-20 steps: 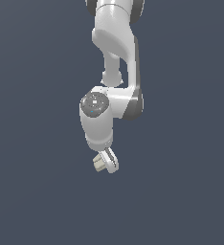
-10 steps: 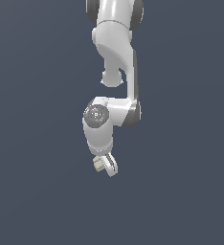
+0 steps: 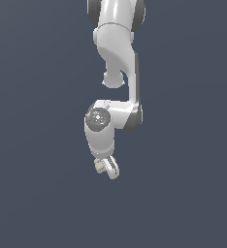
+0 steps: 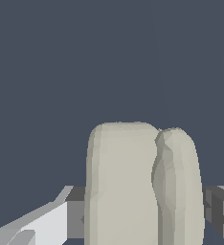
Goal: Pick up the object and move it to a goal position.
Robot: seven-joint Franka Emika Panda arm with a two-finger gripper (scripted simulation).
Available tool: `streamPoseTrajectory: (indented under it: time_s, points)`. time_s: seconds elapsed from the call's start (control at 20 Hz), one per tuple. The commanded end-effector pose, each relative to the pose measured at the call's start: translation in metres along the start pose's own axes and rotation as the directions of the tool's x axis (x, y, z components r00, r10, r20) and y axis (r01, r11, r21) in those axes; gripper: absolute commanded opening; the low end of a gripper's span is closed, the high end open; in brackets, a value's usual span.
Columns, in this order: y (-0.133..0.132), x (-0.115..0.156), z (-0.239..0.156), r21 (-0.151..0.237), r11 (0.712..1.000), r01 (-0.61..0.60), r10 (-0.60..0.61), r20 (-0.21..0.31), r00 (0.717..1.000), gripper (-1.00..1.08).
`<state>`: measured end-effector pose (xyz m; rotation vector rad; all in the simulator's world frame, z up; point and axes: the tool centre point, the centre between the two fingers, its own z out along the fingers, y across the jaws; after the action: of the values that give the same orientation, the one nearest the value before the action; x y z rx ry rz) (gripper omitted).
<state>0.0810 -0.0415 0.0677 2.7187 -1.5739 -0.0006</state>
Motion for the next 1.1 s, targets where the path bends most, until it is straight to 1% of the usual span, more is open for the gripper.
streamPoseTrajectory:
  time_s: [0.0,0.55,0.8,1.05]
  points:
    - [0.0,0.0,0.0,0.0,1.0,0.0,0.0,0.0,1.0,-1.0]
    - [0.003,-0.003,-0.002,0.0,1.0,0.0,0.0,0.0,1.0,-1.0]
    - [0.011,-0.009,-0.007,0.0,1.0,0.0,0.0,0.0,1.0,-1.0]
    - [0.025,-0.021,-0.016,0.0,1.0,0.0,0.0,0.0,1.0,-1.0]
